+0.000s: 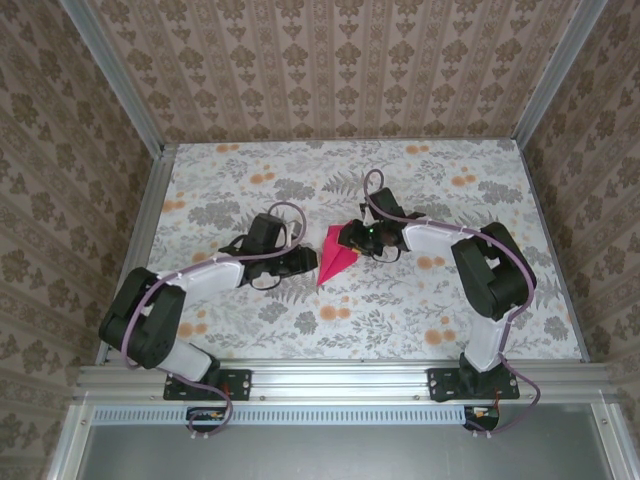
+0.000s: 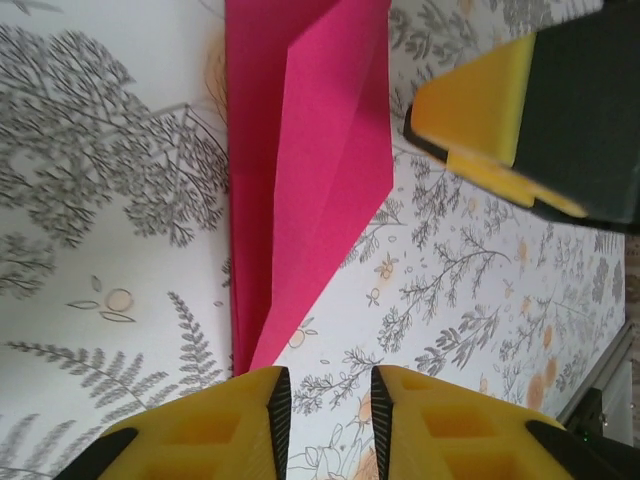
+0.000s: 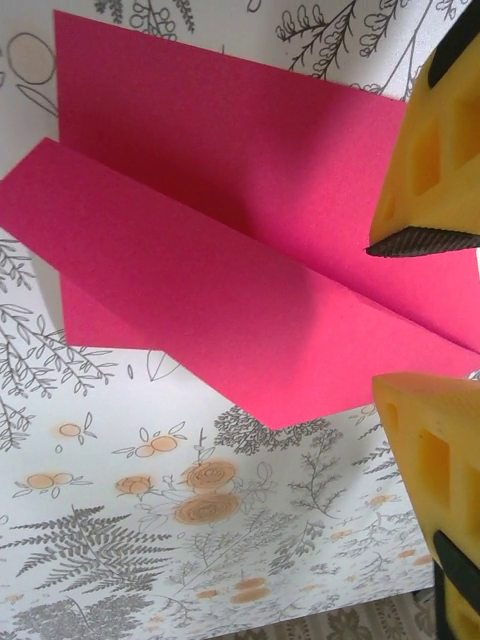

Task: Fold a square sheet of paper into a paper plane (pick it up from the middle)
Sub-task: Turn over the paper at the center of the table.

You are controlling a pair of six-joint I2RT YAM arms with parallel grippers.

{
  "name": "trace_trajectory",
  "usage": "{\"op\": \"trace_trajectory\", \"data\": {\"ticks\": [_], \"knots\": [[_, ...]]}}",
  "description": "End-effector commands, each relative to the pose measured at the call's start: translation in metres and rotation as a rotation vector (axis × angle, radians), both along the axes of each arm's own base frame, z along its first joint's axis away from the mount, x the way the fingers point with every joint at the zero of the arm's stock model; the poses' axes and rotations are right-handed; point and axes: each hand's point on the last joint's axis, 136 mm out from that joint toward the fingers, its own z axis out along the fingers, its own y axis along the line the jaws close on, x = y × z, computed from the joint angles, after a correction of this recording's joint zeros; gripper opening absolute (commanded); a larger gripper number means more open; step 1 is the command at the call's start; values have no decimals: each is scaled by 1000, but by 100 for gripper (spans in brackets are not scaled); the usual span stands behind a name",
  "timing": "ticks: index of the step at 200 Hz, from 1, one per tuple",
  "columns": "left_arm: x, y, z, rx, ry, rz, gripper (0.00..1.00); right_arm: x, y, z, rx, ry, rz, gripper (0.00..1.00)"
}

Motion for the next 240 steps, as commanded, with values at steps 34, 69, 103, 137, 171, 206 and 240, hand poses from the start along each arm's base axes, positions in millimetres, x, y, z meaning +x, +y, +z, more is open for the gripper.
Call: {"op": "trace_trajectory", "data": {"ticks": [34,69,103,137,171,206,240], "knots": [[3,19,-12,10,49,79,39,0,19,-6,61,18,45,40],[4,25,-16,5,72,103,45,3,28,-10,81,27,62,40],[5,29,-18,-10,91,120,50,4,40,-11,142,23,94,37],[6,32,-18,-34,109,130,57,5,44,-19,152,34,100,30],[13,37,-14,-104,124,137,69,8,47,-8,186,-17,107,13],[18,37,-1,-205,127,117,79,9,52,32,269,-126,131,8],[24,34,32,-299,52,72,98,4,58,86,407,-198,171,8]]}}
